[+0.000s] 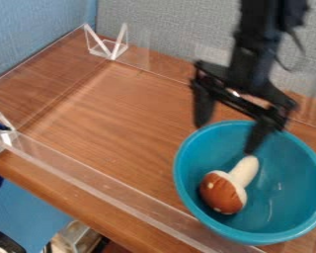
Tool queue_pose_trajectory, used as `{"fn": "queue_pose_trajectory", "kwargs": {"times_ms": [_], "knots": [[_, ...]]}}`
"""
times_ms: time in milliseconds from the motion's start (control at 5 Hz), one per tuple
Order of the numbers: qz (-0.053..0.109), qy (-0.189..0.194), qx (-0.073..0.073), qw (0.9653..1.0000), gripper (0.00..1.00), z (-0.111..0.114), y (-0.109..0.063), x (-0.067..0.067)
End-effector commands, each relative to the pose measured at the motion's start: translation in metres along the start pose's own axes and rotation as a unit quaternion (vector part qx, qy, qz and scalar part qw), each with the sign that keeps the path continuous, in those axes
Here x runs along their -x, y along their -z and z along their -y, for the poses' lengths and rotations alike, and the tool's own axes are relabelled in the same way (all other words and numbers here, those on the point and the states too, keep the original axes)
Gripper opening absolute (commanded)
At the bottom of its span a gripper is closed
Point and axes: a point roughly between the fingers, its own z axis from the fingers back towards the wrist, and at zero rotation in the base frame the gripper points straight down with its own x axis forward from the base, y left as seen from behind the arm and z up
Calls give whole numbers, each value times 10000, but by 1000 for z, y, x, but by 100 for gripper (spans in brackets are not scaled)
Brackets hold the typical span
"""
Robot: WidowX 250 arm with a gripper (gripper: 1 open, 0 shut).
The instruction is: Remove the mushroom from inside the blue bowl and put it on the table
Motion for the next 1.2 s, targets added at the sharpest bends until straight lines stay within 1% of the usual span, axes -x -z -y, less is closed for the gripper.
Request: {"fn": "queue_pose_trajectory", "kwargs": {"times_ms": [0,200,400,800,1000], "knots": [[287,38,-42,9996,100,15,-6,0],[301,75,-134,9994,100,21,7,3],[314,87,-203,9993,100,22,21,1],[355,101,-265,9990,100,15,40,-1],[377,106,-295,9988,100,11,47,-3]]}}
